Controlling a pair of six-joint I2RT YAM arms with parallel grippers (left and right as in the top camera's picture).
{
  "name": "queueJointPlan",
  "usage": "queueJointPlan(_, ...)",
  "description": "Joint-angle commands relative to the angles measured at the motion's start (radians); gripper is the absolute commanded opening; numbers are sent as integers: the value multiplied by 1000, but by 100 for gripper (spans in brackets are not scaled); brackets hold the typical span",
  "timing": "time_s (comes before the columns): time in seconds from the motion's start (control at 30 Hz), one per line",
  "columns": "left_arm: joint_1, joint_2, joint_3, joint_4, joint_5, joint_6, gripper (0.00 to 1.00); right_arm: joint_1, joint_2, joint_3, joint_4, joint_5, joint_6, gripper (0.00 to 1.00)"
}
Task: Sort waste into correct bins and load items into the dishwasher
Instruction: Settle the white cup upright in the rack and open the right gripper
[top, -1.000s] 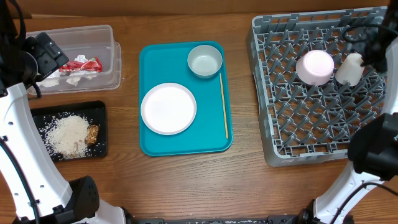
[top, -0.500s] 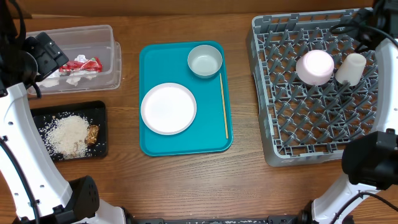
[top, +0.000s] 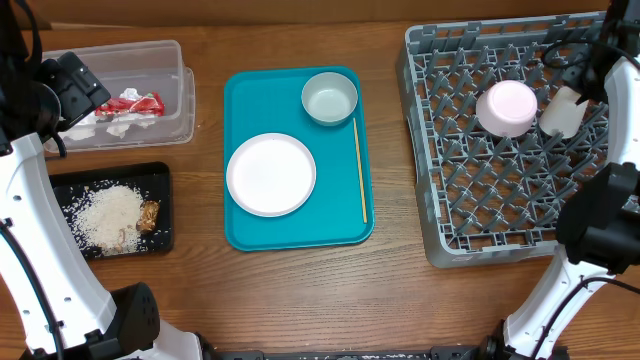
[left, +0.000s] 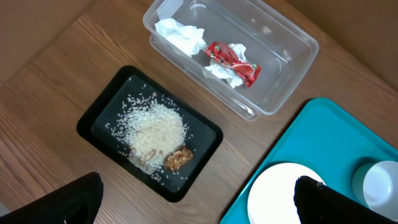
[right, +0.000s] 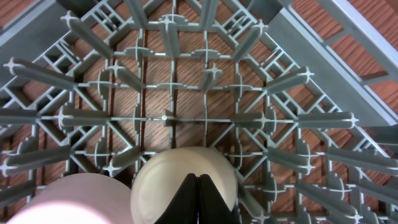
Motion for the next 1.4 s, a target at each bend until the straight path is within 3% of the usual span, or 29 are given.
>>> queueJointPlan(0.0,0,6,-3,-2,-10,-10,100,5,-20,13,-5,-5,-13,4)
queueJointPlan(0.33,0,6,-2,-2,-10,-10,100,4,-17,13,-31,-153,-57,7)
queueJointPlan(1.0,0,6,-3,-2,-10,-10,100,3,-17,11,-6,-85,-83,7)
queueJointPlan(1.37,0,6,-3,-2,-10,-10,100,2,-17,-85,48,-74,-93,4)
